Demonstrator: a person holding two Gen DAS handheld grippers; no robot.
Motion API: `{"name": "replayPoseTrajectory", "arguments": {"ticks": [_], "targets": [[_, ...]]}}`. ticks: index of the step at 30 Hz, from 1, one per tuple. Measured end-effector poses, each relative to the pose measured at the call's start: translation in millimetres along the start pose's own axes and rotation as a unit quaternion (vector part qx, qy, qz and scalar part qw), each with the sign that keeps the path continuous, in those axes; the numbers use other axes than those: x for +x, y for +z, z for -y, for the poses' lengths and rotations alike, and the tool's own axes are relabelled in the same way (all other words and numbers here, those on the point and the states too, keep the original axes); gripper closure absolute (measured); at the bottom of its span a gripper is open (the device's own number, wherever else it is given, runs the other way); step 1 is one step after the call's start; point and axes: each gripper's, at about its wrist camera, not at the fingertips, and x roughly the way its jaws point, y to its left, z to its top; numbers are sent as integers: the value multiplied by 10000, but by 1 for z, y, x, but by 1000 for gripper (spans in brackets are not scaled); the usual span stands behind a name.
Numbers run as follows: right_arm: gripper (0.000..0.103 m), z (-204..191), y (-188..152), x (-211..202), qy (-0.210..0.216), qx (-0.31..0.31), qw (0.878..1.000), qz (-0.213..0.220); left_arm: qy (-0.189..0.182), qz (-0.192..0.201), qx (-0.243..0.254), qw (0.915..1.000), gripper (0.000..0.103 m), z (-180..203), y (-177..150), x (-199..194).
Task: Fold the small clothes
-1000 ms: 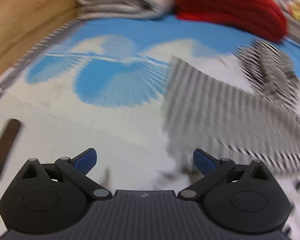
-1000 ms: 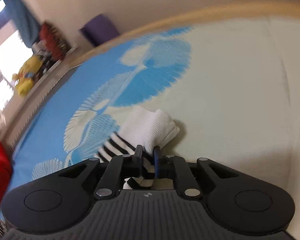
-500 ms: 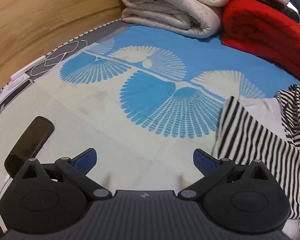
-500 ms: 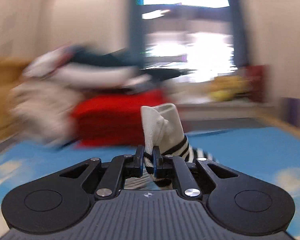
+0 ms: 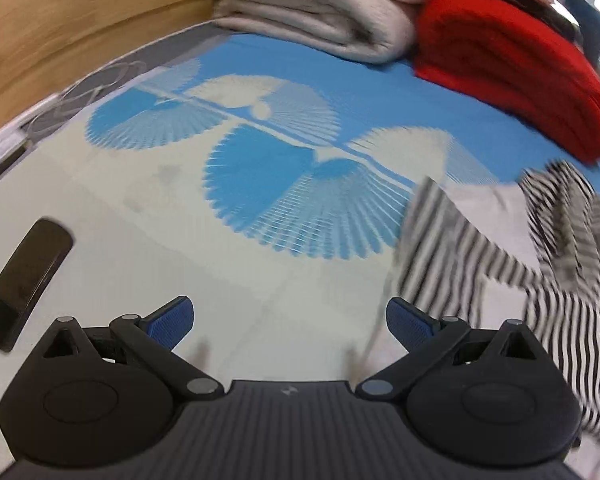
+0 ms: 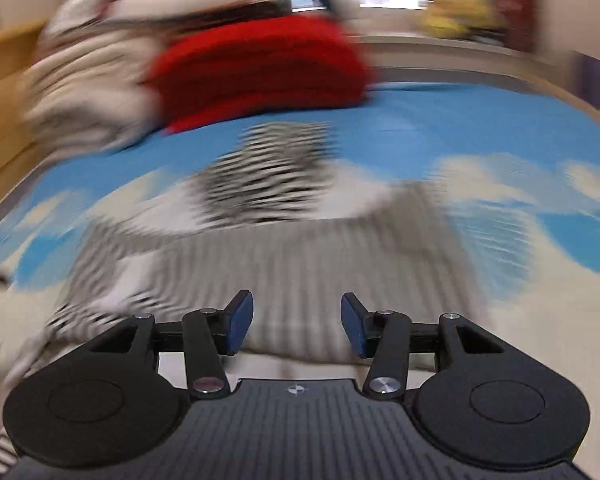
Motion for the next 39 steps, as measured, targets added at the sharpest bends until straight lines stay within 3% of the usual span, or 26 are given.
{"name": "replayPoseTrajectory", "arguments": {"ticks": [3,7,14,26,39], "targets": [[52,35,-25,-26,-372,375,9986,-70,25,111,514,9986,0,21,-12,-5],[52,48,-50,-31,-291,682,9968,-289,-33,179,898,9958,0,44,-30,-13],[51,43,-43,-29,-409,115,9987,-287,127,336,1571,9869,0,79,-58,-18],[50,44,-44,-11,-430,12,9975,-561,-119,314,1748,9840,0,92,-70,-23],[50,51,-45,-4,-434,160,9965,-694,-123,274,1720,9846,0,92,-70,-23]]}}
